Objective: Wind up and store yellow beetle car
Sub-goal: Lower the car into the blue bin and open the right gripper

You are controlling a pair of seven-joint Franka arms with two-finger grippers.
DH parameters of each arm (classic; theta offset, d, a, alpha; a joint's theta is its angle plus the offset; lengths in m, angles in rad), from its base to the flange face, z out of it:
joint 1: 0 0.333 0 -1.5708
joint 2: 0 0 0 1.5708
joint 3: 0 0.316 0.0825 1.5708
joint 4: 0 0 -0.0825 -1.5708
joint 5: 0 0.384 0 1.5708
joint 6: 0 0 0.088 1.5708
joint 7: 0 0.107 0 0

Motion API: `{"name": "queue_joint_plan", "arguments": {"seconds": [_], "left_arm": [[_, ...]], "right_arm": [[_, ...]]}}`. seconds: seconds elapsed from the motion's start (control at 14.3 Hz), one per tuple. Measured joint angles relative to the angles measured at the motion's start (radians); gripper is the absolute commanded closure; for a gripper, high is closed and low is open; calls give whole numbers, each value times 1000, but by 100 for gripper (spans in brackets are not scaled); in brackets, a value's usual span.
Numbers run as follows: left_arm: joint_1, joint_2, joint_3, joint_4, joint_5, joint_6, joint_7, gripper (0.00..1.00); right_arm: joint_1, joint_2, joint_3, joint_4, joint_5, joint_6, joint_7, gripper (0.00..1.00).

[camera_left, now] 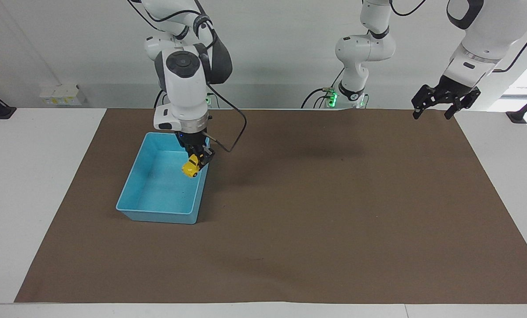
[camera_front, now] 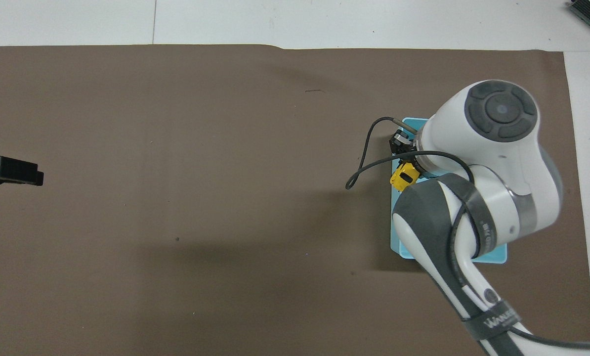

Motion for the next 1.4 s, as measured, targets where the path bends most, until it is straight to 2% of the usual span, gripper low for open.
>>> {"name": "queue_joint_plan", "arguments": {"seconds": [0.28,0.56,0.84,1.12,1.4], "left_arm": [[0,0,0,0,0,0,0,0],[0,0,0,0,0,0,0,0],[0,0,0,0,0,0,0,0],[0,0,0,0,0,0,0,0],[0,0,0,0,0,0,0,0]], "right_arm": [[-55,-54,-1,-98,9,70,-229,100],[-110,-115,-2,-250,9,214,-449,100],[-144,-171,-2,-411,9,370,-548,100],[-192,-180,-3,-537,9,519,-604,100],[-193,-179,-3,-694,9,712,-605,100]]}}
